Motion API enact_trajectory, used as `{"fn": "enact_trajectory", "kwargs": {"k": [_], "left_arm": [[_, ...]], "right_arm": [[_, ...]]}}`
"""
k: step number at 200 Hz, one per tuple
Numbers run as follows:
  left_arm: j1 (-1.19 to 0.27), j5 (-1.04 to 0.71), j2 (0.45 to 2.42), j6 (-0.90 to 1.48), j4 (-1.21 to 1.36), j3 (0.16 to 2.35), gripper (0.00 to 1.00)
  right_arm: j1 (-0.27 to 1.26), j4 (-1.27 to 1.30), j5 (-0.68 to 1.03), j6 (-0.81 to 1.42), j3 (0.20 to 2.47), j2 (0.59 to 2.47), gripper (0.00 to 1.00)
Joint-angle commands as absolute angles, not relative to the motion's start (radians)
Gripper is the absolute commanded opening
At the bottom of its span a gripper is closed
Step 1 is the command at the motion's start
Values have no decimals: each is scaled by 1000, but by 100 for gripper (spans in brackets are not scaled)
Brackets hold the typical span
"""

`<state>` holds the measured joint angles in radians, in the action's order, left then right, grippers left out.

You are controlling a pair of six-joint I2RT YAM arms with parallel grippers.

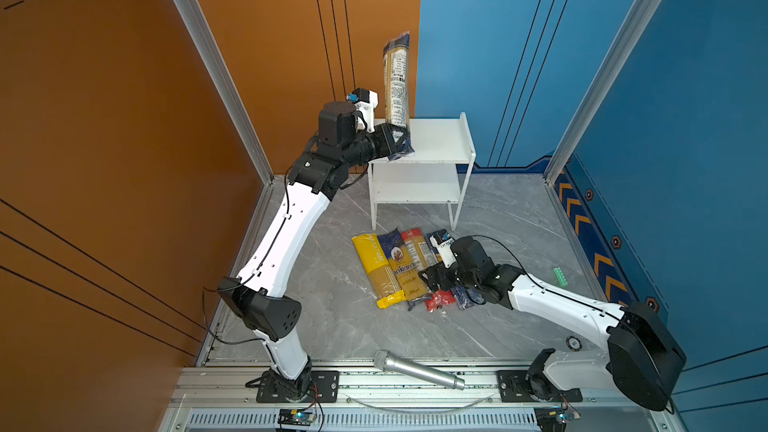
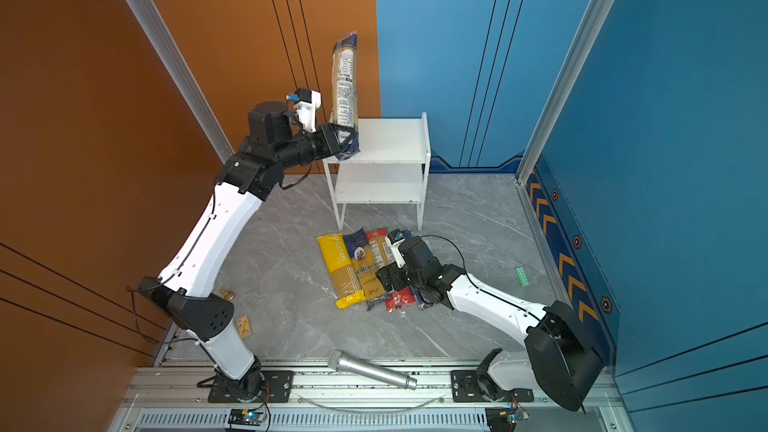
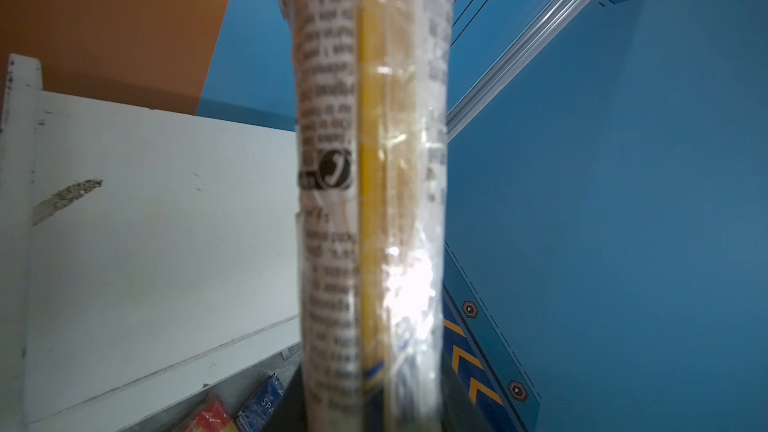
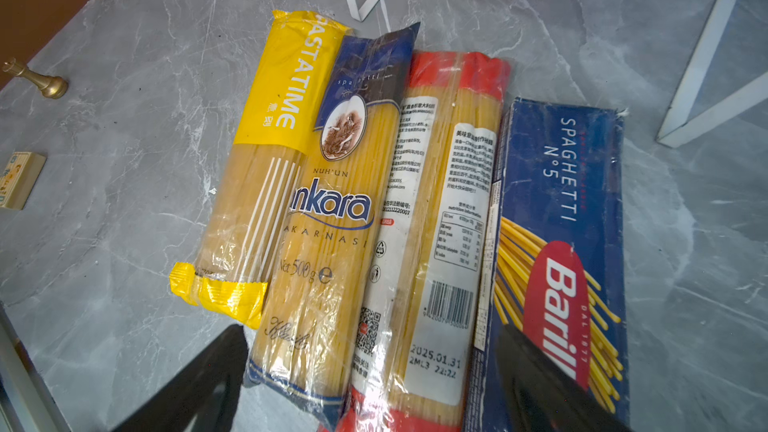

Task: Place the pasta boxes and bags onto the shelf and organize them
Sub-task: 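Lower the clear bag onto the shelf's top tier with the left gripper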

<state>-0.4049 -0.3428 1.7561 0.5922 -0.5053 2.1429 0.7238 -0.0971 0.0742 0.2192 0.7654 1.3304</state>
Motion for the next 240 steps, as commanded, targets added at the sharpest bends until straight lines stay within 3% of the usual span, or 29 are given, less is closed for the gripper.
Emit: {"fn": "enact_trajectory", "kwargs": {"k": [1, 240], "left_arm": [[-386, -353, 1763, 580, -468, 2219, 0], [-340, -363, 1868, 576, -540, 2293, 0]], "right_arm": [[724, -118, 56, 230, 757, 1310, 91], [725, -110, 63, 230, 758, 1324, 92]]}}
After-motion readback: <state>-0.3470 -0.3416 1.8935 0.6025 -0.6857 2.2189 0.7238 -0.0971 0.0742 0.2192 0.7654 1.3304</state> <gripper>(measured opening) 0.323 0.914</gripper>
